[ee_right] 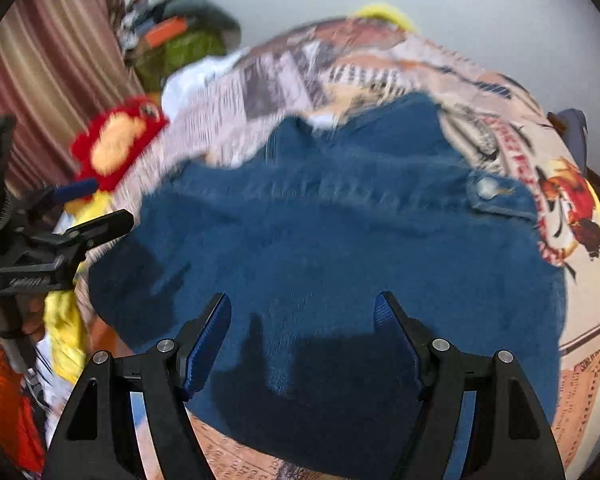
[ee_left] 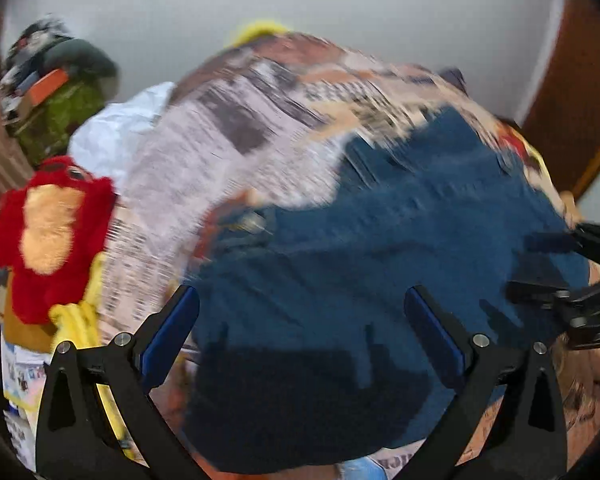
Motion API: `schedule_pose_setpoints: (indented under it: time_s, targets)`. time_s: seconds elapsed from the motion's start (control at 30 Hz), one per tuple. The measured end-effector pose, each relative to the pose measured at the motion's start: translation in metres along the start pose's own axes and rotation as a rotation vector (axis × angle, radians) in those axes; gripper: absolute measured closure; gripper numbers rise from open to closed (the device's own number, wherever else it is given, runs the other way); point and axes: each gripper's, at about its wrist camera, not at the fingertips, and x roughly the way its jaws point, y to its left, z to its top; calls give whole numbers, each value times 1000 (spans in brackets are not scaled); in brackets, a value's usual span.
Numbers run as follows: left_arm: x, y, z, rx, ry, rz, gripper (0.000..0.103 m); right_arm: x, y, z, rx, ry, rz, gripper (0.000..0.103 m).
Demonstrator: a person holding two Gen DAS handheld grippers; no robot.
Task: Fold large clothes
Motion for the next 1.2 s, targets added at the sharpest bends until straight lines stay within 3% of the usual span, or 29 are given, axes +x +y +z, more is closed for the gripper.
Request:
schedule_pose_setpoints:
  time_s: [0.1, 0.23, 0.33, 0.4, 0.43, 0.6, 0.7, 0.87, 1.0, 1.2]
  targets:
    - [23, -16, -14, 14, 55, -25, 0, 27, 1, -10, -26, 66, -34, 30]
    - [54, -26, -36, 32, 122, 37, 0, 27, 0, -22, -101, 19, -43, 26]
    - [56, -19, -49, 6, 92, 32, 0, 22, -5, -29, -158, 20, -35, 24]
    - [55, -11, -54, -6, 99, 57, 0, 18, -10, -34, -183, 16, -77, 3]
    - [54, -6, -57, -13, 98, 66, 0, 16, -15, -36, -181, 12, -105, 1]
    - [44, 12, -70, -34, 93, 87, 0, 7, -55, -48, -110, 16, -100, 1]
    - [34, 18, -80, -7, 90, 152, 0, -4, -67, -55, -99, 6, -184, 1]
    - [23, 46, -95, -98, 97, 182, 0, -24, -100, -67, -3, -14, -161, 1]
    - [13, 69, -109, -209, 94, 127, 0, -34, -116, -80, 53, -26, -231, 1]
    - [5, 71, -116, -287, 88, 118, 0, -44, -149, -98, 267, -16, -150, 1]
